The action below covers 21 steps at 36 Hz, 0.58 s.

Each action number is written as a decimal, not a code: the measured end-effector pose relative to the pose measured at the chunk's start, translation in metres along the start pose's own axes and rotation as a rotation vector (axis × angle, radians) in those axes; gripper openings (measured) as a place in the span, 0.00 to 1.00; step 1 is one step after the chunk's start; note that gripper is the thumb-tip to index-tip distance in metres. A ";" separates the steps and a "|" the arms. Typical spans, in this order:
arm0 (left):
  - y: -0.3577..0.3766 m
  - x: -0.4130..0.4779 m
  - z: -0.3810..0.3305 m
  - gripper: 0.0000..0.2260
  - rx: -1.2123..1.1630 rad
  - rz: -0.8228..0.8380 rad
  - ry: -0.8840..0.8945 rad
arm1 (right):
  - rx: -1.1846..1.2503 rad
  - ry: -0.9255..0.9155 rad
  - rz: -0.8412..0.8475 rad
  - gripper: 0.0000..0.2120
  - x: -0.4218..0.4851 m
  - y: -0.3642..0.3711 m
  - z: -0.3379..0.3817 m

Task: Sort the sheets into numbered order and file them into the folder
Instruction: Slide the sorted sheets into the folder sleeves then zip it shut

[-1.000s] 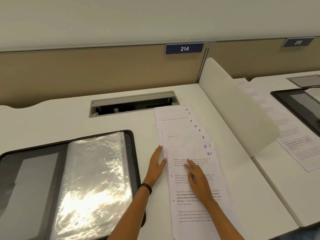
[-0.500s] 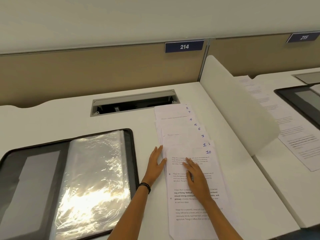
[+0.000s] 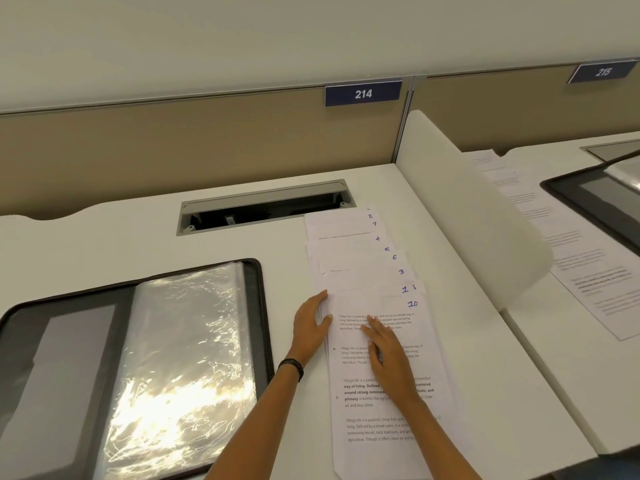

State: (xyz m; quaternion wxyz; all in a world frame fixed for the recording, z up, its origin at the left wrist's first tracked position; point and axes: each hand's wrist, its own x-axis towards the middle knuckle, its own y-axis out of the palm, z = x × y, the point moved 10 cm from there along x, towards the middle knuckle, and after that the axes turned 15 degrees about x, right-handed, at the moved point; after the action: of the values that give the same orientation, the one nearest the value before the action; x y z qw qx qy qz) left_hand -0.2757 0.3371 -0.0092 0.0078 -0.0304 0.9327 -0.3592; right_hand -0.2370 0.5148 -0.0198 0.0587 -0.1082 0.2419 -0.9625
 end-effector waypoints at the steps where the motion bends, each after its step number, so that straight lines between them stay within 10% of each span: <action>1: 0.000 0.003 -0.001 0.20 0.030 -0.008 0.003 | -0.001 0.000 0.000 0.20 0.000 0.000 0.000; 21: -0.008 0.031 0.011 0.10 0.023 -0.028 -0.166 | 0.005 0.023 0.019 0.20 0.000 0.001 -0.004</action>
State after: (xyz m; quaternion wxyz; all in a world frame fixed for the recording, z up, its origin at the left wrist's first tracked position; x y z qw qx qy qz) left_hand -0.3056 0.3225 -0.0119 0.0806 -0.0732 0.9241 -0.3662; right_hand -0.2380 0.5155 -0.0237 0.0654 -0.0949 0.2411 -0.9636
